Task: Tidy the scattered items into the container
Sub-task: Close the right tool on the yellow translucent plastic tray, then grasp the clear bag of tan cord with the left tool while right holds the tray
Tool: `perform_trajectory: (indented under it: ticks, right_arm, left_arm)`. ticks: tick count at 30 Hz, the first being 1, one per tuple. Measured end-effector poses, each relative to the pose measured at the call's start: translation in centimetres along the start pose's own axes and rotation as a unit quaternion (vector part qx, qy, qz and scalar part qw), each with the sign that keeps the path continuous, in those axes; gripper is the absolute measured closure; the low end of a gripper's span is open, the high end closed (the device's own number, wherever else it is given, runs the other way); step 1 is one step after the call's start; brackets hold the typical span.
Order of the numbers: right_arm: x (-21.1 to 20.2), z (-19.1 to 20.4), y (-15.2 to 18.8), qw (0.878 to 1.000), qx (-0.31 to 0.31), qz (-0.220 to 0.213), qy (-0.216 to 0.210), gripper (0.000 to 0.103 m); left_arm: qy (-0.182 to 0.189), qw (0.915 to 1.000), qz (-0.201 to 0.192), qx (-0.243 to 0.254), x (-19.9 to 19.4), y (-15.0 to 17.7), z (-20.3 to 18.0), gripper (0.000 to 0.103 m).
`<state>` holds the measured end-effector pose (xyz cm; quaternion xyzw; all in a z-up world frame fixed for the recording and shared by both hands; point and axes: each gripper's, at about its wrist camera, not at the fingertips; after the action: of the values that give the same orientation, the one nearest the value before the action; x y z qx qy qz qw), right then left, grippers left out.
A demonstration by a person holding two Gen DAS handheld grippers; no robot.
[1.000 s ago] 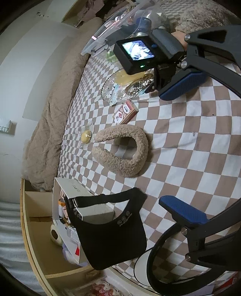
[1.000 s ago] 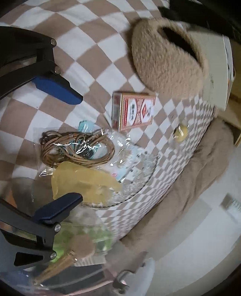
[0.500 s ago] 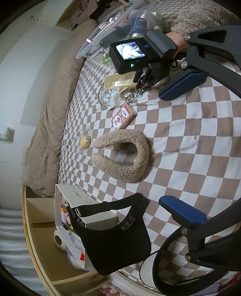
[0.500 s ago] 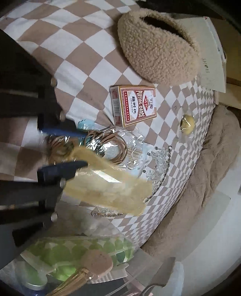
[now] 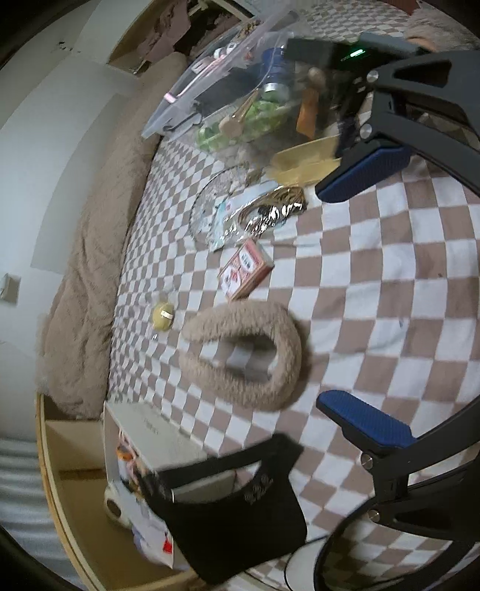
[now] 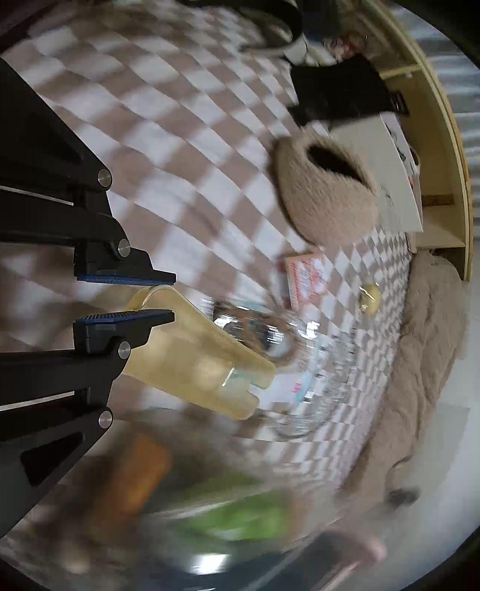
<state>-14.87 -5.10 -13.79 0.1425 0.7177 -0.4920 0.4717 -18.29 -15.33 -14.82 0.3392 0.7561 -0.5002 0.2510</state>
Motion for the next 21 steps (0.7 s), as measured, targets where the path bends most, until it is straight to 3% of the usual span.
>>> perform_trajectory:
  ticks: [7,10,15,21]
  right_arm:
    - [-2.5,0.2,4.8,0.998,0.002,0.029,-0.047,0.090]
    - [-3.8,0.2,6.7,0.997,0.002,0.040,-0.062,0.090]
    - [-6.5,0.1,10.0,0.996,0.014,0.050,-0.069,0.089]
    - [-9.4,-0.4,13.3,0.996,0.049,0.053,-0.046,0.089]
  left_arm:
    - [0.027,0.9980,0.056,0.013,5.0,-0.4,-4.2,0.006]
    - [0.022,0.9964,0.080,0.020,7.9,-0.6,-6.3,0.006]
    - [0.000,0.9937,0.105,0.040,11.9,-0.7,-9.6,0.006]
    - [-0.016,0.9914,0.120,0.048,16.1,0.1,-11.6,0.006]
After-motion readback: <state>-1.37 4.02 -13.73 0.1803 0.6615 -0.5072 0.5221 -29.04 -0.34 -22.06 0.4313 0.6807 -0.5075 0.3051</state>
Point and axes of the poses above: each gripper's, at about its wrist camera, not at the fingertips, and x roughly the way its jaws point, z to its left, y to its underside, and after that the axes turned 9 degrees about -x, right-handed
